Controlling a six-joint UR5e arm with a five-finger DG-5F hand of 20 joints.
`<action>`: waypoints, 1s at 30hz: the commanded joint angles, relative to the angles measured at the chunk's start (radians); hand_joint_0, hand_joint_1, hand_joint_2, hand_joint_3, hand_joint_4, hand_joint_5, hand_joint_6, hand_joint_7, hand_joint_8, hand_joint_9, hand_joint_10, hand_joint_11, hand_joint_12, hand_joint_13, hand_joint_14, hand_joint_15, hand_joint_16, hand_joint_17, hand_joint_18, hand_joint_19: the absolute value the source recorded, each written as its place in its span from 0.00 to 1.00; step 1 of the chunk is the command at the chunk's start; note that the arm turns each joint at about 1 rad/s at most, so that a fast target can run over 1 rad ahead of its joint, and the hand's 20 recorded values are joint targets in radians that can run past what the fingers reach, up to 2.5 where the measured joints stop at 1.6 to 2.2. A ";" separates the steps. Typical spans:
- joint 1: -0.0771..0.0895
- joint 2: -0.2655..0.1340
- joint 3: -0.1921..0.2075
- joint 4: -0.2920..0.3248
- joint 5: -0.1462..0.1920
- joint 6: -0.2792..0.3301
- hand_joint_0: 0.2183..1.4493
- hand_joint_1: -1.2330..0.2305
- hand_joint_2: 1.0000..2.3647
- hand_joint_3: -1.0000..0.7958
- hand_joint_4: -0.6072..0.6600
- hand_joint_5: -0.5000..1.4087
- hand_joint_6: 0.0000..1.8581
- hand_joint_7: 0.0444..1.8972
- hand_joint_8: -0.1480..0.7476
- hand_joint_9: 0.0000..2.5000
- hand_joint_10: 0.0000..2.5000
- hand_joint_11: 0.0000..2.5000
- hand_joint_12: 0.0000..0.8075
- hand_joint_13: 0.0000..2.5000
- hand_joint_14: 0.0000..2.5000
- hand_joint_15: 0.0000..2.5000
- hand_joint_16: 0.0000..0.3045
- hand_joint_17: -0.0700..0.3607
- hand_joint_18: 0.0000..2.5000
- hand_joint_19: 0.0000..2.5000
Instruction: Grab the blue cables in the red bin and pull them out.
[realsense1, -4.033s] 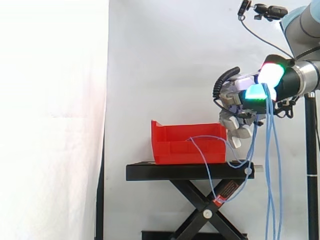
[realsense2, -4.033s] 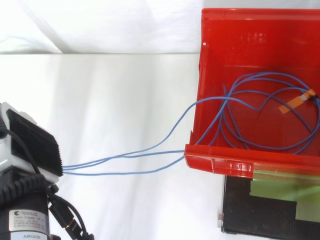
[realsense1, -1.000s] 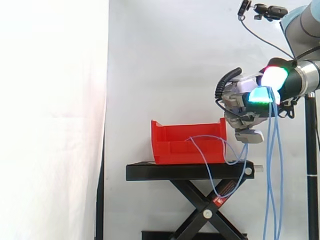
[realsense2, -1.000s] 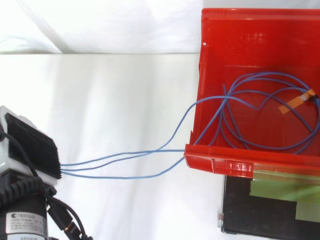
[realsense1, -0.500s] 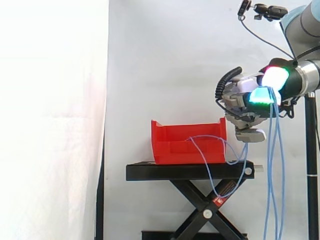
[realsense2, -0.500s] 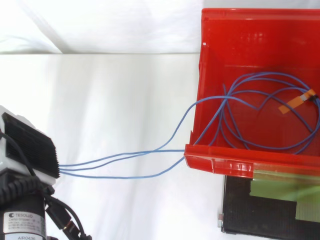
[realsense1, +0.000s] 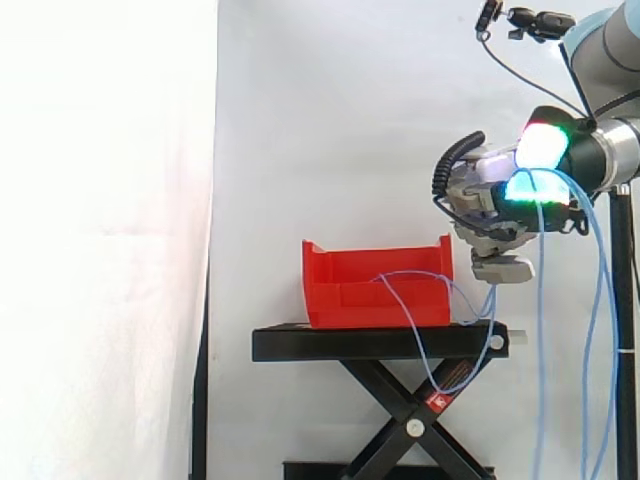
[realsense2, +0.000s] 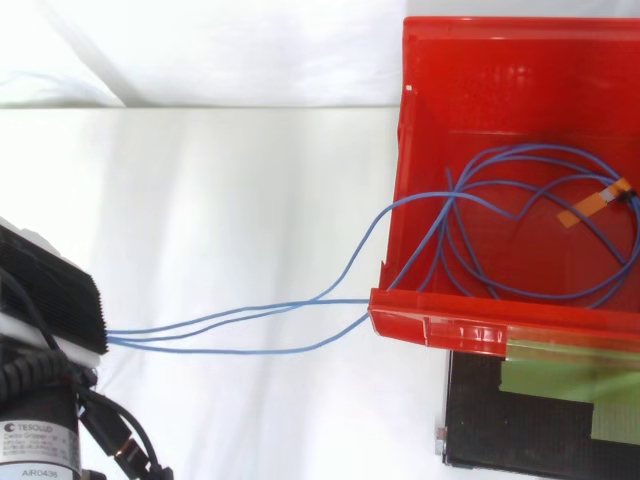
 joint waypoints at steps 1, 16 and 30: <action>0.003 0.000 0.001 0.000 0.003 0.000 0.45 0.38 0.00 0.00 0.56 0.67 0.39 0.34 0.53 0.28 0.28 0.58 0.45 0.35 1.00 0.35 0.14 0.38 0.34 0.47; 0.009 0.000 0.001 0.000 0.005 0.000 0.45 0.38 0.00 0.00 0.56 0.68 0.37 0.35 0.52 0.29 0.27 0.59 0.44 0.36 1.00 0.36 0.14 0.38 0.34 0.46; 0.000 0.000 0.021 0.121 0.000 -0.084 0.47 0.34 0.00 0.00 0.59 0.68 0.37 0.35 0.52 0.30 0.26 0.59 0.43 0.36 0.98 0.36 0.13 0.37 0.34 0.47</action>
